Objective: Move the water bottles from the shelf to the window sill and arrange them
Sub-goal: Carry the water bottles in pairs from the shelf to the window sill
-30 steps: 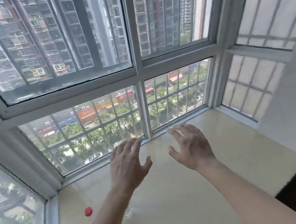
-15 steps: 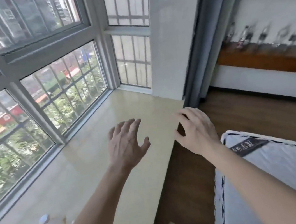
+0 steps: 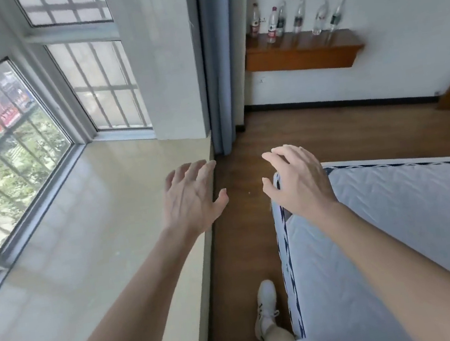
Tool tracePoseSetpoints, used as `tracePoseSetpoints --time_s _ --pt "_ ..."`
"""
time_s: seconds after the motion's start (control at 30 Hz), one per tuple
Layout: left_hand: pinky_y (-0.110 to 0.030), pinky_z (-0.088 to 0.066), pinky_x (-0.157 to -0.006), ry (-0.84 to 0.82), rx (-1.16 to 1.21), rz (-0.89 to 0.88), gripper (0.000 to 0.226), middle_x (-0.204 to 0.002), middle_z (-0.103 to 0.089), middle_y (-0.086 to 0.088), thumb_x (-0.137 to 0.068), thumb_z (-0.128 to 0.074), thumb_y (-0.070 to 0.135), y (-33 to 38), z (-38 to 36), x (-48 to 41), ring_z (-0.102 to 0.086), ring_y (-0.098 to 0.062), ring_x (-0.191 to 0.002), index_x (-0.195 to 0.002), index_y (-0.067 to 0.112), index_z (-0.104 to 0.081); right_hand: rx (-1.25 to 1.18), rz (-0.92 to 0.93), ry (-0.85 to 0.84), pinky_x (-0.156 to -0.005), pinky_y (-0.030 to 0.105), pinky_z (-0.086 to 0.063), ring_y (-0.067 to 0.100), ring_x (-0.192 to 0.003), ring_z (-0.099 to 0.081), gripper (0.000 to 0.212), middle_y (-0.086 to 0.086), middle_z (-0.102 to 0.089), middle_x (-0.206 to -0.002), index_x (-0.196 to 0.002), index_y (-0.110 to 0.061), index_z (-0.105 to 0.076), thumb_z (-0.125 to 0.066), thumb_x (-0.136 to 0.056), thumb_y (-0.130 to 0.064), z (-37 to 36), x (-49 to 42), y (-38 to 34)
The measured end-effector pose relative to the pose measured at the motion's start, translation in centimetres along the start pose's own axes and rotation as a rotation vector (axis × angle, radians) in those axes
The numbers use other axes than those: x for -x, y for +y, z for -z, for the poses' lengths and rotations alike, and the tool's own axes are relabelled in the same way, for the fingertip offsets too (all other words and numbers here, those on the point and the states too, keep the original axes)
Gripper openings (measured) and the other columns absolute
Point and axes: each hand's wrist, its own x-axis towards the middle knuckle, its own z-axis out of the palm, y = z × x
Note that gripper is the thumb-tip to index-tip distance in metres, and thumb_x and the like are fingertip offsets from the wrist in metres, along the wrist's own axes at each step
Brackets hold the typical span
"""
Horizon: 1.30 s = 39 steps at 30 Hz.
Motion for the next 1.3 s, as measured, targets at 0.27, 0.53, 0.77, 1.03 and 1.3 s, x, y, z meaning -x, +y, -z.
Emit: tracePoseSetpoints --time_s 0.27,0.53,0.77,1.03,1.3 --pt "-0.045 -0.035 -0.108 -0.047 -0.013 -0.067 0.061 -0.139 -0.054 0.003 -0.084 -0.047 0.056 1.4 -5.3 -11.1 -0.047 -0.026 -0.127 -0.138 0.027 -0.047 -0.007 -0.066 0.011 -0.098 0.047 -0.048 0.03 -0.111 -0.059 0.04 0.008 -0.065 -0.114 -0.115 -0.012 -0.068 -0.062 -0.081 -0.034 -5.6 -6.5 7.4" --pt "-0.044 -0.038 -0.106 -0.052 -0.008 -0.049 0.061 -0.136 -0.056 0.004 -0.084 -0.042 0.059 3.2 -10.5 -24.7 -0.051 -0.025 -0.125 -0.136 0.027 -0.049 0.003 -0.071 -0.052 -0.102 0.046 -0.046 0.027 -0.116 -0.057 0.043 0.005 -0.064 -0.119 -0.121 -0.014 -0.065 -0.06 -0.084 -0.035 -10.7 -16.3 15.7" --pt "-0.041 -0.039 -0.103 -0.025 0.007 -0.055 0.054 -0.13 -0.057 0.008 -0.082 -0.049 0.055 4.0 -13.5 -33.4 -0.052 -0.022 -0.119 -0.128 0.028 -0.052 -0.02 -0.088 -0.016 -0.098 0.045 -0.048 0.029 -0.112 -0.06 0.043 0.008 -0.066 -0.117 -0.119 -0.012 -0.067 -0.065 -0.081 -0.032 -14.3 -23.0 20.7" --pt "-0.042 -0.039 -0.104 -0.055 0.019 -0.082 0.059 -0.134 -0.057 0.006 -0.084 -0.047 0.057 3.5 -18.3 -42.7 -0.051 -0.022 -0.121 -0.134 0.026 -0.052 -0.012 -0.135 -0.037 -0.099 0.045 -0.048 0.029 -0.11 -0.061 0.044 0.007 -0.066 -0.117 -0.118 -0.013 -0.067 -0.061 -0.08 -0.035 -19.2 -29.5 25.9" --pt "-0.043 -0.04 -0.103 -0.065 0.04 -0.155 0.06 -0.133 -0.058 0.005 -0.084 -0.046 0.057 1.0 -23.7 -57.3 -0.052 -0.024 -0.12 -0.134 0.024 -0.054 0.053 -0.243 -0.074 -0.1 0.044 -0.047 0.028 -0.113 -0.059 0.045 0.005 -0.064 -0.121 -0.122 -0.016 -0.065 -0.06 -0.083 -0.037 -25.4 -40.5 31.8"
